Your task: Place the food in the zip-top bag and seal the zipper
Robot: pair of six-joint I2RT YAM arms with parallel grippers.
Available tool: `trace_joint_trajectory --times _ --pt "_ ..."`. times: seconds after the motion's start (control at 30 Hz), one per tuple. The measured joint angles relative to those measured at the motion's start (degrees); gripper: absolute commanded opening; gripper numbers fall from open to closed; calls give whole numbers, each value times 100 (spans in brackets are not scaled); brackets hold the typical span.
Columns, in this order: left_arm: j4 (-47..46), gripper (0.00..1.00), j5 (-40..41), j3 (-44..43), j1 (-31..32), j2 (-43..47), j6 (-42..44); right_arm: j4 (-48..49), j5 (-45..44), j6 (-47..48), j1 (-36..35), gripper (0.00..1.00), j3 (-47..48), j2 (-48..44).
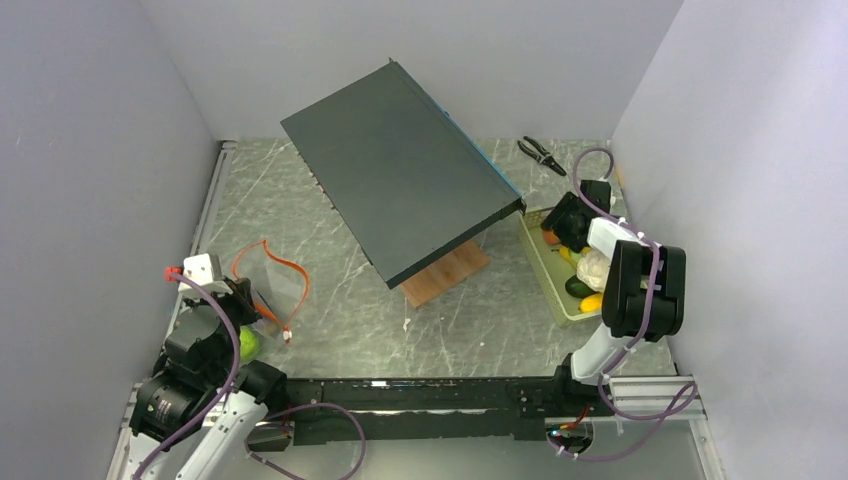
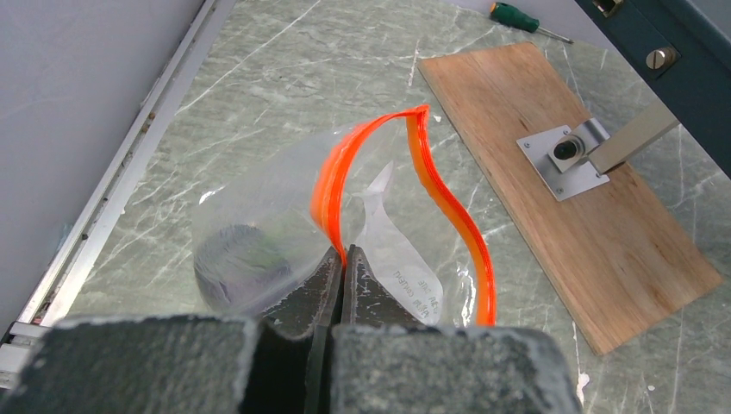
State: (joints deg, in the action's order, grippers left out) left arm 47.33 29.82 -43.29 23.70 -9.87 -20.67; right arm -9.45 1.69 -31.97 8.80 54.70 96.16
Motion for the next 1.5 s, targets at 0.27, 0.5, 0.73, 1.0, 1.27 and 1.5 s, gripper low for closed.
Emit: trace_joint_trajectory --times 0.27,0.5,0.73,1.0,1.27,1.5 --pt "-2 0 0 0 0 -15 2 -243 -144 79 -90 35 0 -269" --pt "-13 0 0 0 0 -48 0 -365 -76 98 -278 19 -223 -1829" --pt "-20 0 0 0 0 -48 0 -216 190 87 -332 0 -1021 -3421" --pt "-22 0 0 0 0 -48 0 -549 680 -170 -332 0 -874 -4345" --pt "-15 0 2 0 0 -13 -2 22 1392 -979 -717 0 -96 -5484" --pt "-11 0 2 0 0 2 -2 1222 1596 -1506 -2846 0 -31 -5427"
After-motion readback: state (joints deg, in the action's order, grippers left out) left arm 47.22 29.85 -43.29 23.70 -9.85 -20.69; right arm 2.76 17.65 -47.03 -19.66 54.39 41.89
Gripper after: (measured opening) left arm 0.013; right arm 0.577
